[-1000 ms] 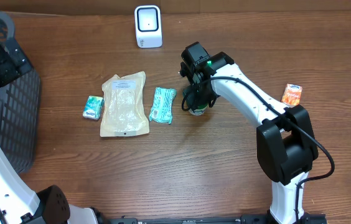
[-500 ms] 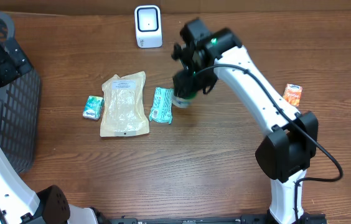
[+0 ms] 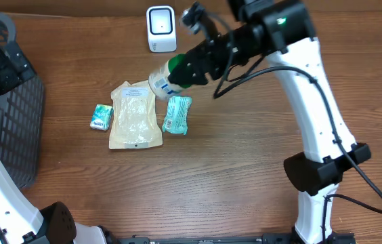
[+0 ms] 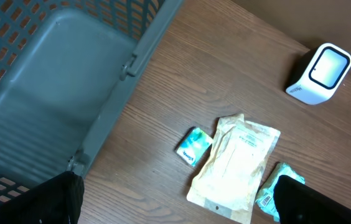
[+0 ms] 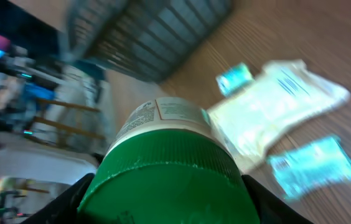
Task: Scan the item barcode
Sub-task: 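Lift the jar and carry it to the scanner, then hold the jar label in front of the scanner window, then carry the jar right and set it beside the tissue pack, then swing the right gripper left to the teal wipes pack, then grasp the teal wipes pack with the right gripper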
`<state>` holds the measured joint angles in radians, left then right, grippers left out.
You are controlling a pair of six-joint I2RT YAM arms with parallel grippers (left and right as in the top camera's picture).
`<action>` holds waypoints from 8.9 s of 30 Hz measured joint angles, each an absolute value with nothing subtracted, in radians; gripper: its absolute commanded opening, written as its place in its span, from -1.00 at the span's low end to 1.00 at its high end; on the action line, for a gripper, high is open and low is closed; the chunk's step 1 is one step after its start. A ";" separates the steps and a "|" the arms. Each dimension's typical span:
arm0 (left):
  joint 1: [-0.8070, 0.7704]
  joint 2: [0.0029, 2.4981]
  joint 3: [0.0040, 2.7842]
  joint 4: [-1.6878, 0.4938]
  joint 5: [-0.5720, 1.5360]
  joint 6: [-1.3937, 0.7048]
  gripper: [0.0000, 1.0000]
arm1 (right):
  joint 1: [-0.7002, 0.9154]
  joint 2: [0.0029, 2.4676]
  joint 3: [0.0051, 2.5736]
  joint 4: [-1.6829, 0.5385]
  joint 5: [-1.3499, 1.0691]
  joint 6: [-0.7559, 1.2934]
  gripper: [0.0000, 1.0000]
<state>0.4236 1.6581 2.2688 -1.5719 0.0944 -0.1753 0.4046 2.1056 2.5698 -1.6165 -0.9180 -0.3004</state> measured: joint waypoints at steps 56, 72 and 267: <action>0.424 1.658 2.269 -1.572 0.094 -0.175 0.99 | 0.485 2.135 2.308 -0.611 -0.200 -0.385 -0.05; 0.424 1.658 2.269 -1.571 0.094 -0.175 0.99 | 0.484 2.386 2.163 -0.059 -0.095 -0.950 -0.16; 0.424 1.658 2.269 -1.572 0.094 -0.175 0.99 | 0.484 2.481 2.162 -1.241 -0.259 0.253 -0.92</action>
